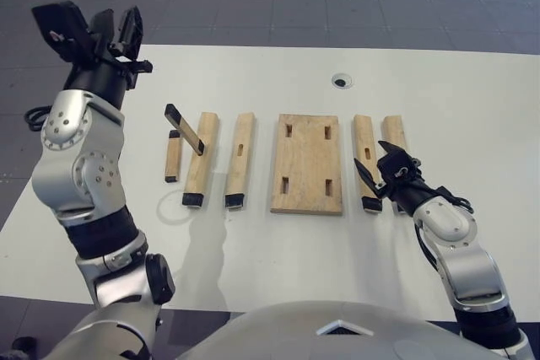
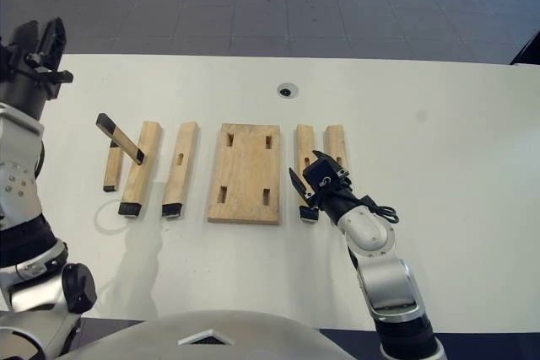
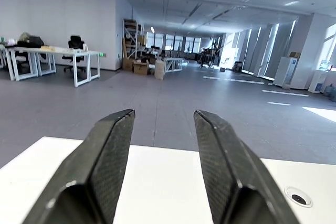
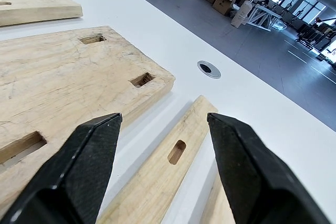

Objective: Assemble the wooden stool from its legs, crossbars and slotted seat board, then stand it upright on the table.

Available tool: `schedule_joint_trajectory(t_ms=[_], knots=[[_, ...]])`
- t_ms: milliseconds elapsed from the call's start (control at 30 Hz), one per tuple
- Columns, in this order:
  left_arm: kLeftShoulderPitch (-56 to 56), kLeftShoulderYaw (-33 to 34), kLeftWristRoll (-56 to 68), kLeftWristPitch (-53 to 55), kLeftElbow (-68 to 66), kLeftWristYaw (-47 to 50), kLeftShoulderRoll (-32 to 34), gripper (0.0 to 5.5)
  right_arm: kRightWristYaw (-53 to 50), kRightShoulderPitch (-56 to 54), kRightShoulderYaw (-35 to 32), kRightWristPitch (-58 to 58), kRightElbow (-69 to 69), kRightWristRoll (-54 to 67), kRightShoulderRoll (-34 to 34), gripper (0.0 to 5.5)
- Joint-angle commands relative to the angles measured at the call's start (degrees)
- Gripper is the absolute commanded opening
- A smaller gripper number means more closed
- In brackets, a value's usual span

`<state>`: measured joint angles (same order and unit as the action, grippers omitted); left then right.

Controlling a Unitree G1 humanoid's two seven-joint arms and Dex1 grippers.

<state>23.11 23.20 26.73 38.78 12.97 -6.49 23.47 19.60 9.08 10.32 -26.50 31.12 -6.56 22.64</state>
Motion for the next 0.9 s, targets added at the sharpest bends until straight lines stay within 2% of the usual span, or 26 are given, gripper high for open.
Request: schedule_joint_trajectory(t_ms=[33,200,367,500,667,767,900], knots=[[1.6,-2.2,-0.1,3.5,-6.5,1.8,-3.1,2.09,-0.1,-0.5,0.1,-0.8,0.2,-0.3,-0.3,3.0],[1.3,-4.1,-1.4,3.8,-6.4,3.2,-4.9,2.09,-0.1,-0.7,0.1,-0.9,0.2,-0.4,-0.3,3.0],[2.5,-4.0,-3.4,1.0,-5.5,3.6,-3.8,2.09,0.0,-0.9,0.3,-1.0,0.2,-0.3,-0.4,3.0],[8.7,-0.7,-1.5,-7.4,-0.6,3.5,-4.7,2.09,0.0,-0.6,0.5,-1.0,0.3,-0.3,-0.4,3.0],[10.2,1.3,-0.3,-8.3,-1.2,3.9,-4.0,2.09,0.0,-0.3,0.5,-1.1,0.6,-0.3,-0.4,3.0],[4.3,-2.4,-3.4,-6.3,-5.2,2.3,-3.7,2.09,0.0,-0.2,0.5,-1.1,0.6,-0.3,-0.3,3.0],[-4.1,-13.6,-8.4,0.9,-12.5,-3.2,-1.1,2.09,-0.1,-0.4,0.9,-1.1,0.5,-0.3,-0.8,3.0]])
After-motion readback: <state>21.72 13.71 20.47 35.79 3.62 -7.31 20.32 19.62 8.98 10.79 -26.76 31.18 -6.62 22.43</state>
